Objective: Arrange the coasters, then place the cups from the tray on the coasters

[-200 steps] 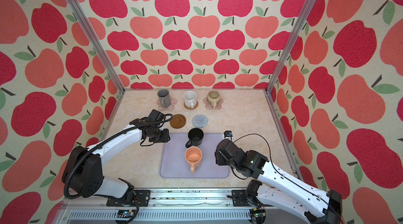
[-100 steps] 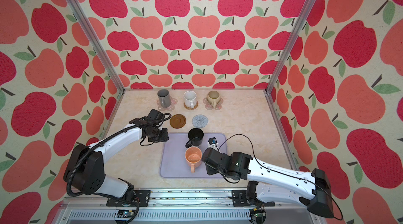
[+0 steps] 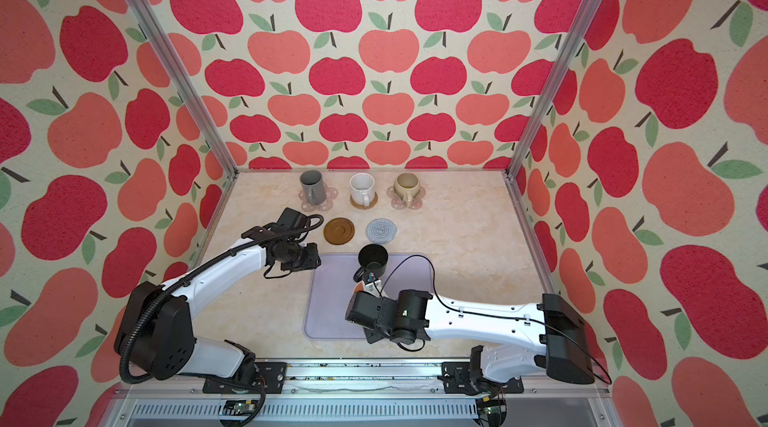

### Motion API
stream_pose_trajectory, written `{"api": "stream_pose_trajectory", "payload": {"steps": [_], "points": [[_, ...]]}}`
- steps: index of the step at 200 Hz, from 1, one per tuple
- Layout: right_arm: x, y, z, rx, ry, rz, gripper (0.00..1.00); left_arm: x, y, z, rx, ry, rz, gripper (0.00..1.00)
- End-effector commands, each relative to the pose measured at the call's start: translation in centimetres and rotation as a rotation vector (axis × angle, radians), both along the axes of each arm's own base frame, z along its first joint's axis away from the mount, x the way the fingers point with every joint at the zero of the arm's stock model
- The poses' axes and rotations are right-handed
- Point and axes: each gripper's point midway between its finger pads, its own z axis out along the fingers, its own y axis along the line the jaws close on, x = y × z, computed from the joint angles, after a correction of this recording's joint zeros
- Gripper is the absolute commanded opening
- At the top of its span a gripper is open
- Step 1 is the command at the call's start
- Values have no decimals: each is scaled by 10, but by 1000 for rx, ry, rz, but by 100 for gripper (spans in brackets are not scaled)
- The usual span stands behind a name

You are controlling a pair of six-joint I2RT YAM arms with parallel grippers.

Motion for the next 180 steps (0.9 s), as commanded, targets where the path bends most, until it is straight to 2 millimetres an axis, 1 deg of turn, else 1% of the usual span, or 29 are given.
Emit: {"api": "stream_pose_trajectory", "payload": {"steps": [1, 32, 67, 85, 122, 180], "points": [[-4, 7, 1, -24, 14, 40, 24, -4, 3, 5, -20, -11, 12, 38], [-5, 14, -7, -67, 21, 56, 23, -6, 6, 7, -27, -19, 21, 38], [-4, 23, -10, -109, 24, 87, 22, -9, 8, 9, -33, -25, 29, 38], [-4, 22, -13, -139, 27, 89, 21, -8, 9, 10, -37, -29, 33, 38], [-4, 8, -21, -188, 36, 54, 19, -8, 8, 9, -41, -27, 34, 38], [2, -20, -18, -217, 8, -12, 19, -5, 2, 10, -72, -23, 34, 38]]}}
